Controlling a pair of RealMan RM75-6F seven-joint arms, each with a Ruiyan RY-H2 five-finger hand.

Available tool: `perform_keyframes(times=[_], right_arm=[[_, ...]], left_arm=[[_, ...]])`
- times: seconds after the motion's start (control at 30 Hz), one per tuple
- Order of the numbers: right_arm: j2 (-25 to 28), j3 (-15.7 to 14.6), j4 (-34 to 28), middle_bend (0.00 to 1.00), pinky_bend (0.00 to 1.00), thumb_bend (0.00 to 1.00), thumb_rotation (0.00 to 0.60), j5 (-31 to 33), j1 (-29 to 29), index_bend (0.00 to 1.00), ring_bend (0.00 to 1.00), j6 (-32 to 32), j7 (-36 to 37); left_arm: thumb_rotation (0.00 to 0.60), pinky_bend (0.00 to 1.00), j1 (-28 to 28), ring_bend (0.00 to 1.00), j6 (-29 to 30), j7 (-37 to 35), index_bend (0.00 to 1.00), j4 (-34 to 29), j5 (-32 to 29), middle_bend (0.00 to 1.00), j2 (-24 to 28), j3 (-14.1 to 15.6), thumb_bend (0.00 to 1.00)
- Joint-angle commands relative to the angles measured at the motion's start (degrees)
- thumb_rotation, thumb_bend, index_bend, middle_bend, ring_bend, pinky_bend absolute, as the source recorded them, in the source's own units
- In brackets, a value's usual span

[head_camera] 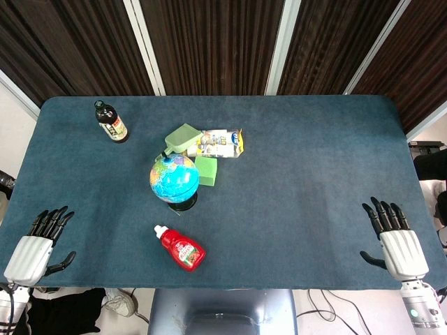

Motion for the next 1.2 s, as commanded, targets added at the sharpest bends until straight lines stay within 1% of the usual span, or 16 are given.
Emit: perform_keyframes(times=[0.03, 0.1, 0.17, 0.23, 0.27, 0.33, 0.37, 0.43, 0.53, 0.57, 0.67, 0.73, 0.8, 0.87, 0.9, 1.2], right_arm=[[0.17, -0.15, -0.09, 0.00, 0.00, 0.05, 0.600, -0.48, -0.13, 0.00, 0.00, 0.35, 0.32], [0.38, -0.30, -0.17, 0.00, 0.00, 0.05, 0.600, -1.10, -0.29, 0.00, 0.00, 0.86, 0.80], [0.59, -0.43, -0.34, 0.00, 0.00, 0.05, 0.600, -1.54, -0.40, 0.00, 0.00, 1.18, 1.27], [0.65, -0.45, -0.29, 0.00, 0.00, 0.05, 0.600, -2.16, -0.46, 0.00, 0.00, 1.71, 1.70], [0.62, -0.49, -0.13, 0.00, 0.00, 0.05, 0.600, -2.25, -0.48, 0.00, 0.00, 1.71, 1.71], [0.73, -0.65, -0.18, 0.00, 0.00, 0.05, 0.600, -2.16, -0.36, 0.00, 0.00, 1.14, 1.94], [0.81, -0.69, -0.26, 0.00, 0.00, 0.05, 0.600, -2.04, -0.28, 0.00, 0.00, 0.84, 2.11], [0.87, -0.60, -0.37, 0.00, 0.00, 0.05, 0.600, -1.74, -0.10, 0.00, 0.00, 0.36, 2.15], [0.96, -0.61, -0.58, 0.00, 0.00, 0.05, 0.600, -1.58, 0.11, 0.00, 0.00, -0.23, 2.24], [0.97, -0.63, -0.60, 0.00, 0.00, 0.05, 0.600, -1.54, 0.15, 0.00, 0.00, -0.35, 2.24], [1.00, -0.69, -0.66, 0.00, 0.00, 0.05, 0.600, -1.30, 0.37, 0.00, 0.00, -1.05, 2.15], [1.03, -0.65, -0.66, 0.00, 0.00, 0.05, 0.600, -0.98, 0.55, 0.00, 0.00, -1.57, 2.17], [1.06, -0.52, -0.63, 0.00, 0.00, 0.05, 0.600, -0.55, 0.70, 0.00, 0.00, -2.01, 2.16], [1.04, -0.26, -0.55, 0.00, 0.00, 0.05, 0.600, 0.04, 0.84, 0.00, 0.00, -2.36, 2.01], [1.03, -0.16, -0.55, 0.00, 0.00, 0.05, 0.600, 0.28, 0.89, 0.00, 0.00, -2.50, 2.02], [0.94, 0.31, -0.23, 0.00, 0.00, 0.05, 0.600, 1.82, 1.17, 0.00, 0.00, -3.48, 1.82]], left_arm=[[0.600, 0.00, -0.09, 0.00, -0.36, 0.07, 0.00, -0.21, 0.15, 0.00, -0.11, 0.19, 0.29], [0.600, 0.00, -0.18, 0.00, 0.16, -0.70, 0.00, 0.00, 1.02, 0.00, -0.31, 0.30, 0.29], [0.600, 0.00, -0.33, 0.00, 1.71, -3.44, 0.00, 0.58, 2.67, 0.00, -0.92, 0.30, 0.29], [0.600, 0.02, -0.69, 0.00, 4.20, -9.50, 0.00, 1.31, 5.01, 0.00, -2.01, 0.26, 0.29], [0.600, 0.03, -1.03, 0.00, 5.92, -13.64, 0.00, 1.79, 6.13, 0.00, -2.97, -0.10, 0.29], [0.600, 0.07, -2.22, 0.00, 7.49, -21.14, 0.00, 2.15, 6.81, 0.00, -4.57, -1.14, 0.29], [0.600, 0.09, -2.93, 0.00, 7.52, -24.11, 0.00, 1.79, 6.78, 0.00, -5.01, -1.60, 0.29], [0.600, 0.09, -4.95, 0.00, 6.54, -30.08, 0.00, -0.14, 6.73, 0.00, -5.22, -2.49, 0.29], [0.600, 0.07, -7.96, 0.00, 3.15, -32.99, 0.00, -4.14, 5.62, 0.00, -4.65, -3.94, 0.29], [0.600, 0.07, -8.56, 0.00, 2.27, -32.99, 0.00, -5.11, 5.19, 0.00, -4.53, -4.28, 0.29], [0.600, 0.05, -11.33, 0.00, -2.43, -30.88, 0.00, -9.80, 1.74, 0.00, -4.26, -6.52, 0.29], [0.600, 0.05, -12.92, 0.00, -4.91, -27.64, 0.00, -12.06, -1.62, 0.00, -5.13, -8.73, 0.29], [0.600, 0.05, -13.90, 0.00, -5.78, -23.99, 0.00, -13.48, -5.64, 0.00, -7.20, -11.38, 0.29], [0.600, 0.05, -14.89, 0.00, -5.94, -19.77, 0.00, -13.74, -9.36, 0.00, -10.22, -13.91, 0.29], [0.600, 0.05, -15.38, 0.00, -6.26, -18.33, 0.00, -13.70, -10.60, 0.00, -11.33, -14.67, 0.29], [0.600, 0.04, -21.35, 0.00, -11.60, -9.08, 0.00, -11.04, -18.82, 0.00, -18.23, -19.99, 0.29]])
